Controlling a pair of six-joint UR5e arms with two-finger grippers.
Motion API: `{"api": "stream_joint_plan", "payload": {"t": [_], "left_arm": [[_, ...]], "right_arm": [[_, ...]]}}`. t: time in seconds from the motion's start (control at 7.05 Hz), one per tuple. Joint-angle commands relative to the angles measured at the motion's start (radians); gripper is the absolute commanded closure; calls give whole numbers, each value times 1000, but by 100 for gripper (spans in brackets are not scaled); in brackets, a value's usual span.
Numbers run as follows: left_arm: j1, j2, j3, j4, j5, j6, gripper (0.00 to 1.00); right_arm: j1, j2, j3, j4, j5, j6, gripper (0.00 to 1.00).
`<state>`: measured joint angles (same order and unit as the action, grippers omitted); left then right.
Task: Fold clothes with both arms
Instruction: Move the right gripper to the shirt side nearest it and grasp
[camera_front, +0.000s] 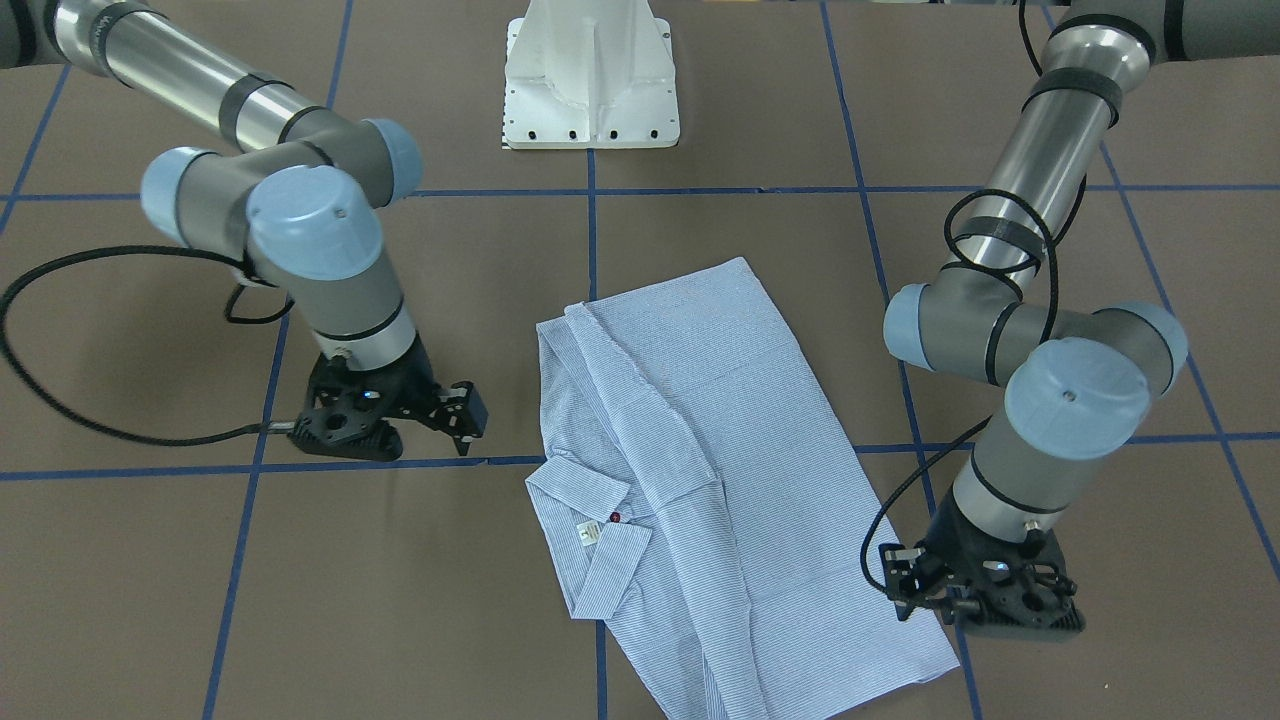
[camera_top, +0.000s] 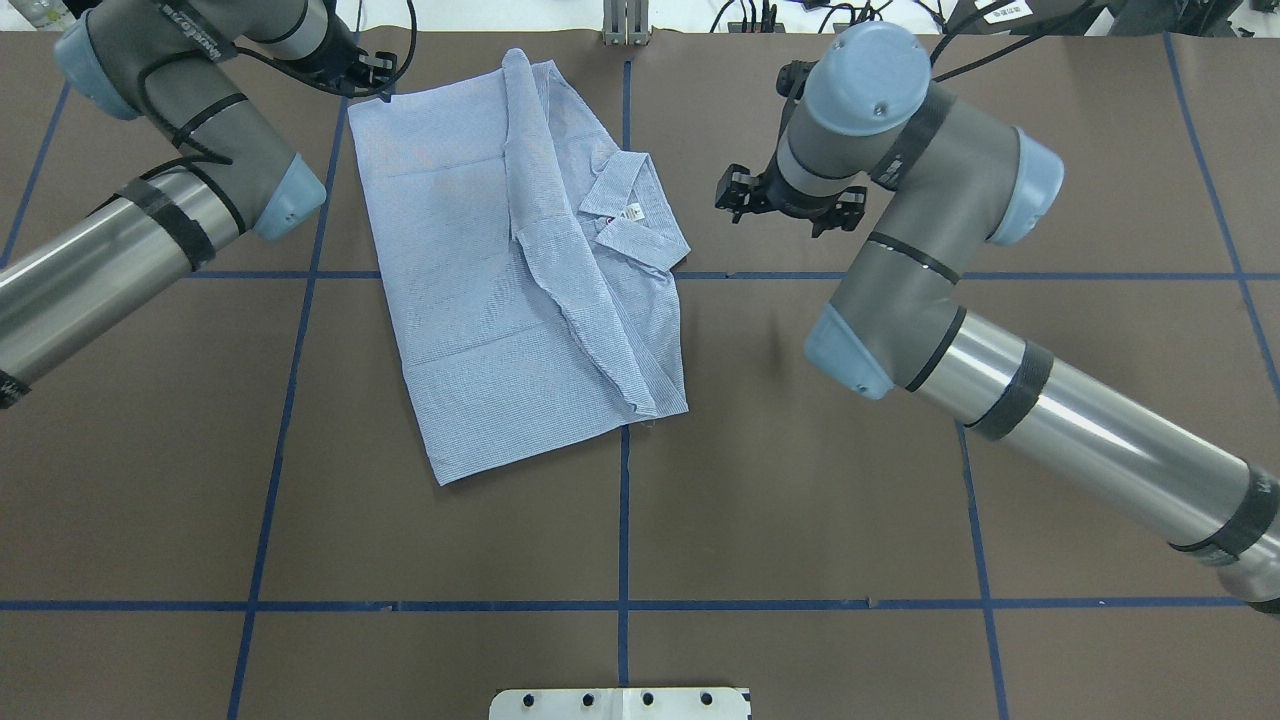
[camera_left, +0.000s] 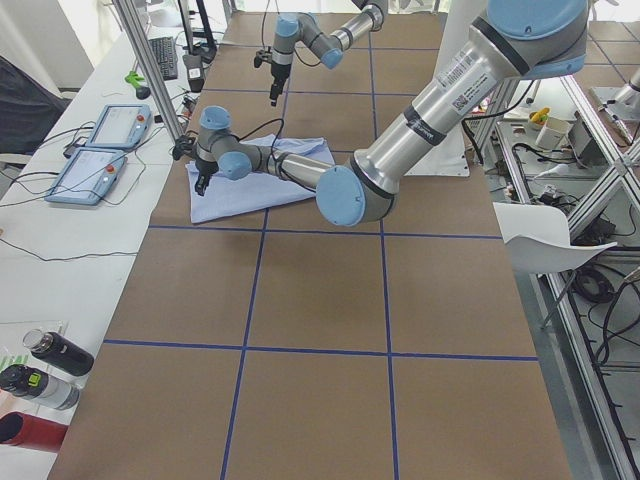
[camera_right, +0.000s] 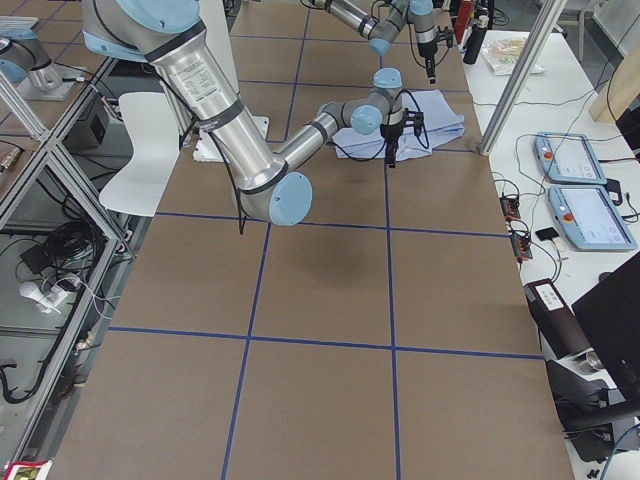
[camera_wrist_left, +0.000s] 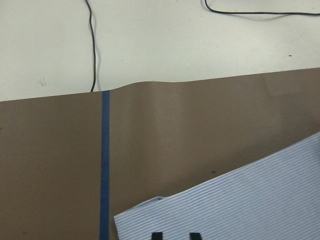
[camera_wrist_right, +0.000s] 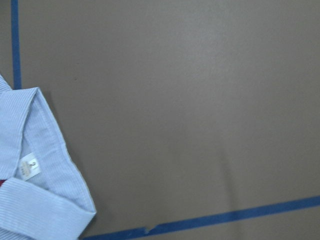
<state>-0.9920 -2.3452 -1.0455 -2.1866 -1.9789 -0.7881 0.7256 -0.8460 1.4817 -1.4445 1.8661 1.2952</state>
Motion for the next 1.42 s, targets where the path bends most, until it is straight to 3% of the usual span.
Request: {"api": "stream_joint_plan", "payload": {"t": [0.0,0.28,0.57,0.99,1.28], "left_arm": [[12,64,-82,-4,-44,-2,0],[26,78,-93,-5,-41,-3,0],[27,78,-96,-7,-41,-3,0],[27,93,-97,-9,-40,0,0],[27,95,-97,-9,-40,1,0]], "right_arm": [[-102,68,17,-101,-48,274,0],[-198,38,61,-112,-102,517,5],[-293,-1,83,-53,-255,599,14],[-314,-45,104,-36,-266,607,28],[-331,-45,100,-36,-268,607,30]]}}
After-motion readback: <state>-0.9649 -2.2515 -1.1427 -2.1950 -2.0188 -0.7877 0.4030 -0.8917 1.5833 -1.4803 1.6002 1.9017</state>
